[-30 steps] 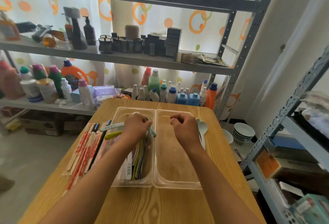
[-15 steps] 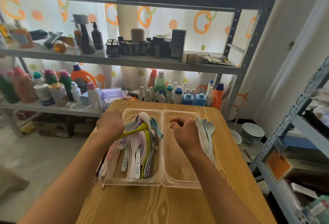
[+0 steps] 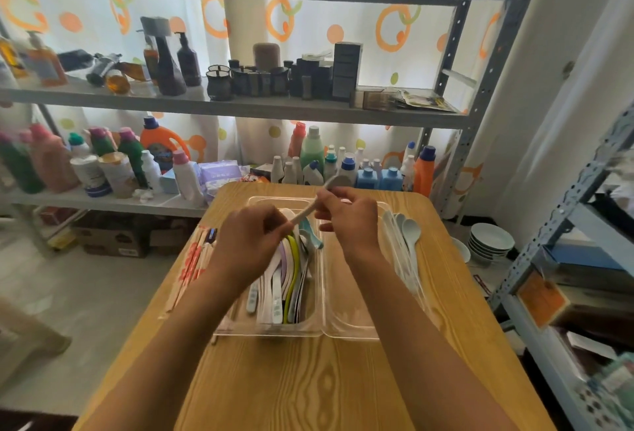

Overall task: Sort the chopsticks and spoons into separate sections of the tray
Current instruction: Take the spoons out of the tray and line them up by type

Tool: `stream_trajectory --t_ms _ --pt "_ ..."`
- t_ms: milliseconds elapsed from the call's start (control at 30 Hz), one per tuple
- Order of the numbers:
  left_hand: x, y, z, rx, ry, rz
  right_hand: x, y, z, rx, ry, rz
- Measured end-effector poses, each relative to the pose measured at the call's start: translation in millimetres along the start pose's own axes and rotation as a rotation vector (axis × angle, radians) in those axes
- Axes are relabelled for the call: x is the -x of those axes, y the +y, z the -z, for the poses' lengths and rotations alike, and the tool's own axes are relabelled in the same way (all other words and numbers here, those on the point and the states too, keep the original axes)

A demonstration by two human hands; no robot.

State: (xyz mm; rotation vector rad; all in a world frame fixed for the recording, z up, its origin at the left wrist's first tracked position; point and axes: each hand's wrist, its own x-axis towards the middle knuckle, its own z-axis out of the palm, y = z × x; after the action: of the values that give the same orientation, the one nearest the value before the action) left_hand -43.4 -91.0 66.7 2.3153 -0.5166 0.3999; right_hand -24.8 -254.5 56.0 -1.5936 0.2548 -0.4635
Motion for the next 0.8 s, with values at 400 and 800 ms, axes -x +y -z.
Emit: stream_trajectory --t_ms 400,800 --pt "5.4 33.9 -33.4 0.101 -0.208 -0.122 -2.2 -10.6 66.6 -0.066 0.118 0.037" --pt "13.7 -21.3 -38.6 -0.210 -0.447 0.311 -63.7 74.0 170.6 0.327 0.329 -0.093"
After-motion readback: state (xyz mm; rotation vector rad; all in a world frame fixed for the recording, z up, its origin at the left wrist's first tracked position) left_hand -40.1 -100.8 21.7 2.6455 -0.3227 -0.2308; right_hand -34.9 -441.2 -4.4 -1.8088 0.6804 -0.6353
